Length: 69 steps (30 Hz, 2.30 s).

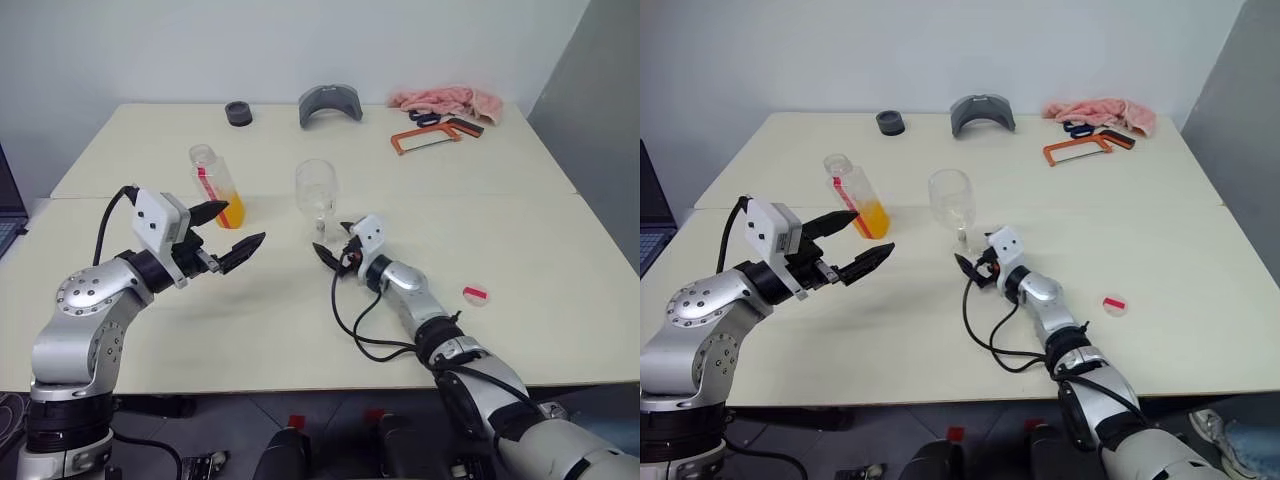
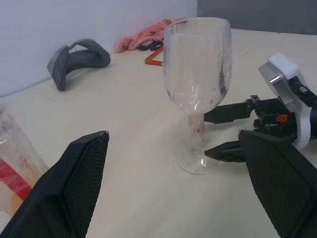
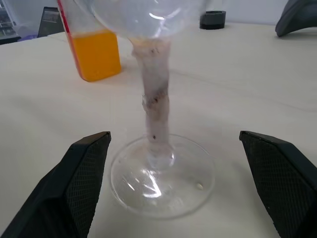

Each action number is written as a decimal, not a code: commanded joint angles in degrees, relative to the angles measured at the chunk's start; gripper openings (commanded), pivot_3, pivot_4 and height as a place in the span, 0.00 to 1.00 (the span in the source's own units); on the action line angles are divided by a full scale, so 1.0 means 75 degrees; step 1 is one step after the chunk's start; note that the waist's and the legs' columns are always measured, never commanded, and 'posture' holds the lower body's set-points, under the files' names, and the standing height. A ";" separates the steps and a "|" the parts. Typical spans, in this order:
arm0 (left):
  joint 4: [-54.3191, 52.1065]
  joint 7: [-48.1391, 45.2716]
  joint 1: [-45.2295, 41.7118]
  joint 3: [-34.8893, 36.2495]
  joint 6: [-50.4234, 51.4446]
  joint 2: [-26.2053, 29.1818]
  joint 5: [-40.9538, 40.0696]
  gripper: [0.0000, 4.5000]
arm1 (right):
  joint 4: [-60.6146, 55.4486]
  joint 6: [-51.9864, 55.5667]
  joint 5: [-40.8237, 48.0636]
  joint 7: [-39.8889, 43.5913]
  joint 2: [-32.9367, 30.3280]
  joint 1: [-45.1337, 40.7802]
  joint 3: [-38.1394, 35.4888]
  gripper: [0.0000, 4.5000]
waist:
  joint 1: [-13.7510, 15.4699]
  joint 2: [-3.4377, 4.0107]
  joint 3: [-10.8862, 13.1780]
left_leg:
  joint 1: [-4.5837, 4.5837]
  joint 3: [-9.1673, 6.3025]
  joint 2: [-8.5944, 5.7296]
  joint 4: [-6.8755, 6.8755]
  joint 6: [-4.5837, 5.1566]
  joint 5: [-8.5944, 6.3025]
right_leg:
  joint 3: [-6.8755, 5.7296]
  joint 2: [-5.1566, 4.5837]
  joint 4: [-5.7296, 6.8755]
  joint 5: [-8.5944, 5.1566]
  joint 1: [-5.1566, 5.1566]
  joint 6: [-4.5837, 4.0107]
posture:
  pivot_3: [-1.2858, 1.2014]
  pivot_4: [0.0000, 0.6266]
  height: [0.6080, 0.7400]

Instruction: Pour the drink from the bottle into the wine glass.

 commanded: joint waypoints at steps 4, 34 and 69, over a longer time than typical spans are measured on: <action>-0.0266 0.0312 0.0477 0.0159 -0.0137 -0.0207 -0.0005 1.00 | -0.2619 0.0829 0.0071 0.0850 -0.0781 0.1274 0.0296 0.99 | 0.0006 0.0000 0.0000 | -0.0001 0.0001 0.0002 -0.0001 0.0001 0.0000 | 0.0001 0.0000 0.0000 0.0000 0.0000 0.0000 | 0.52 0.24 1.00; 0.5772 0.1777 -0.2242 -0.0270 -0.2999 -0.0984 0.2097 1.00 | -1.1097 0.6644 0.1963 0.1620 -0.3024 0.3343 0.1348 0.99 | 0.0350 -0.0017 -0.0006 | -0.0010 -0.0019 -0.0018 0.0015 0.0000 0.0000 | -0.0024 -0.0001 -0.0010 -0.0001 0.0008 0.0003 | 0.52 0.24 1.00; 1.1122 0.1489 -0.5986 -0.0677 -0.4781 -0.1145 0.2944 0.47 | -1.0911 0.6448 0.1872 0.1001 -0.2492 0.2826 0.1428 1.00 | 0.0346 -0.0024 -0.0004 | -0.0025 -0.0020 -0.0035 0.0021 0.0000 0.0000 | -0.0035 0.0011 -0.0009 -0.0001 -0.0002 0.0003 | 0.52 0.24 1.00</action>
